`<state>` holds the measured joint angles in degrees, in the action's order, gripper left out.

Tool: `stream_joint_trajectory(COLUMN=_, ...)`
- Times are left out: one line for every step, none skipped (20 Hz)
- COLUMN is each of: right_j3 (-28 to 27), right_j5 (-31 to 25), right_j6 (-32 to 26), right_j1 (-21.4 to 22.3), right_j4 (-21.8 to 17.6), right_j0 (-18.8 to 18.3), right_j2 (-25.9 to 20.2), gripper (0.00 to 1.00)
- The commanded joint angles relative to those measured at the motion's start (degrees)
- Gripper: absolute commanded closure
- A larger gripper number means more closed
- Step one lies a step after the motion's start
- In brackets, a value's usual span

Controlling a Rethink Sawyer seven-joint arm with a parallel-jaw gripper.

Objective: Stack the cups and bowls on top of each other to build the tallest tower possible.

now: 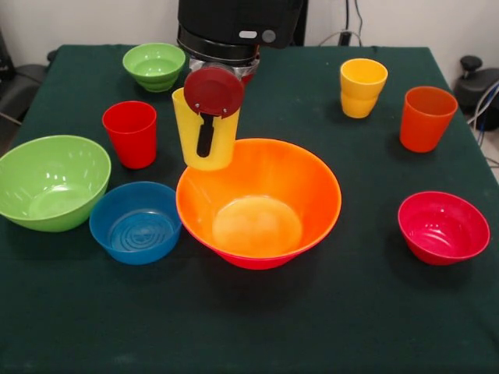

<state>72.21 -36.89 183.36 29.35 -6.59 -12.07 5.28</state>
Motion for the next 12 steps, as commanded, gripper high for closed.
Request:
stream_joint_trajectory(right_j3=1.00, right_j5=-3.74, right_j6=-13.01, right_j1=-2.45, right_j4=-3.48, right_j0=0.44, right_j2=-6.75, gripper=1.00)
stream_joint_trajectory(right_j3=0.83, right_j5=-3.58, right_j6=-12.72, right_j1=-2.71, right_j4=-3.46, right_j0=0.56, right_j2=-6.71, gripper=1.00)
stream_joint_trajectory(right_j3=0.98, right_j5=-3.23, right_j6=-12.52, right_j1=-2.82, right_j4=-3.37, right_j0=0.56, right_j2=-6.84, gripper=1.00)
stream_joint_trajectory(right_j3=0.79, right_j5=-3.09, right_j6=-12.25, right_j1=-3.07, right_j4=-3.38, right_j0=0.70, right_j2=-6.78, gripper=1.00)
stream_joint_trajectory(right_j3=0.54, right_j5=-2.96, right_j6=-11.92, right_j1=-3.38, right_j4=-3.33, right_j0=0.86, right_j2=-6.77, gripper=1.00)
stream_joint_trajectory(right_j3=0.43, right_j5=-2.73, right_j6=-11.86, right_j1=-3.61, right_j4=-3.23, right_j0=0.83, right_j2=-6.94, gripper=1.00)
stream_joint_trajectory(right_j3=-0.02, right_j5=-2.53, right_j6=-11.46, right_j1=-4.06, right_j4=-3.30, right_j0=1.09, right_j2=-6.81, gripper=1.00)
stream_joint_trajectory(right_j3=-0.35, right_j5=-2.53, right_j6=-11.48, right_j1=-4.26, right_j4=-3.53, right_j0=1.25, right_j2=-6.61, gripper=1.00)
stream_joint_trajectory(right_j3=-0.57, right_j5=-2.87, right_j6=-11.39, right_j1=-4.34, right_j4=-3.56, right_j0=1.41, right_j2=-6.47, gripper=1.00)
stream_joint_trajectory(right_j3=-0.42, right_j5=-3.16, right_j6=-11.69, right_j1=-4.23, right_j4=-3.41, right_j0=1.27, right_j2=-6.69, gripper=1.00)
stream_joint_trajectory(right_j3=-0.57, right_j5=-3.41, right_j6=-11.53, right_j1=-4.29, right_j4=-3.54, right_j0=1.48, right_j2=-6.35, gripper=1.00)
stream_joint_trajectory(right_j3=-0.52, right_j5=-3.43, right_j6=-11.49, right_j1=-4.31, right_j4=-3.56, right_j0=1.52, right_j2=-6.25, gripper=1.00)
